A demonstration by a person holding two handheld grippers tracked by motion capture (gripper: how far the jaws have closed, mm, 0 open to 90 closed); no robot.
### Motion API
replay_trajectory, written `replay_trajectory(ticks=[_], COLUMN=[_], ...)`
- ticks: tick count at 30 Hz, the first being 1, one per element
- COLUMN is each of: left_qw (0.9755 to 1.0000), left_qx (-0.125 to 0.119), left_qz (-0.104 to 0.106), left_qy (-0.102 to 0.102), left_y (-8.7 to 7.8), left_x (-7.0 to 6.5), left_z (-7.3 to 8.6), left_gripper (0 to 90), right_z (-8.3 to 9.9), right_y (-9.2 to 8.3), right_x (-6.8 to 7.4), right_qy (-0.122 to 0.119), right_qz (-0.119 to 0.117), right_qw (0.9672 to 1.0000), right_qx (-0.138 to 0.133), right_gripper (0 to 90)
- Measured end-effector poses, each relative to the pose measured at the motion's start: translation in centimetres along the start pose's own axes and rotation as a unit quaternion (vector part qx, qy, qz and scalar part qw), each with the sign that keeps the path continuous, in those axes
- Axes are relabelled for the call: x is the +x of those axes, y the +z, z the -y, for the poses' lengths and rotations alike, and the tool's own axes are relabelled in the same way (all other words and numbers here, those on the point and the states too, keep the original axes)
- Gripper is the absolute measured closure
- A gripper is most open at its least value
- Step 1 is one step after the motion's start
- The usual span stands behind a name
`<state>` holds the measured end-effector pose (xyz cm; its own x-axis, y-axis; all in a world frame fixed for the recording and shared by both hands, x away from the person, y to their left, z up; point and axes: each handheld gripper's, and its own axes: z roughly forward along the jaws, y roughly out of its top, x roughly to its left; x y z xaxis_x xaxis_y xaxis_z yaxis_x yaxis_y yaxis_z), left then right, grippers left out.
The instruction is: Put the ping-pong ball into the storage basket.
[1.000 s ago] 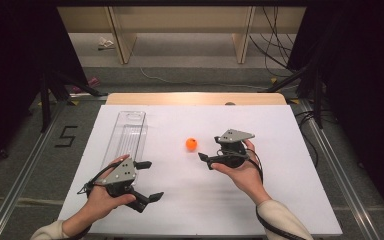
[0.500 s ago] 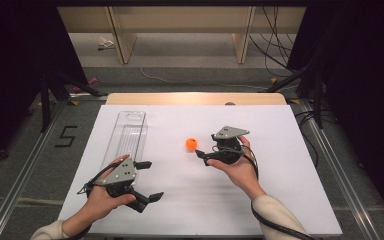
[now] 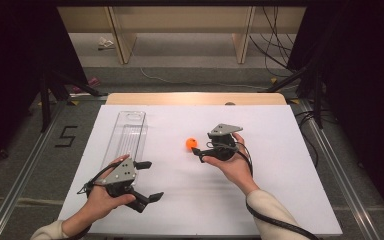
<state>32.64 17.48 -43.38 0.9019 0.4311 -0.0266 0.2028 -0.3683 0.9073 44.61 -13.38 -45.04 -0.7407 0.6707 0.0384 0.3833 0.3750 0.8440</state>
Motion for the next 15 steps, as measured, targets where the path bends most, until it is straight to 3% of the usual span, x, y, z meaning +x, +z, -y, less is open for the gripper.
replay_trajectory(ticks=[15], left_qw=[1.0000], left_qx=[-0.001], left_qz=[0.000], left_qy=[0.000], left_y=[-0.1], left_x=[0.0], left_z=[0.0], left_gripper=[0.0], right_z=[-0.2], right_y=[2.0], right_x=[-0.1], right_qy=[0.002], right_qz=[-0.001], right_qw=[0.9999], right_qx=[0.012], right_gripper=[16.2])
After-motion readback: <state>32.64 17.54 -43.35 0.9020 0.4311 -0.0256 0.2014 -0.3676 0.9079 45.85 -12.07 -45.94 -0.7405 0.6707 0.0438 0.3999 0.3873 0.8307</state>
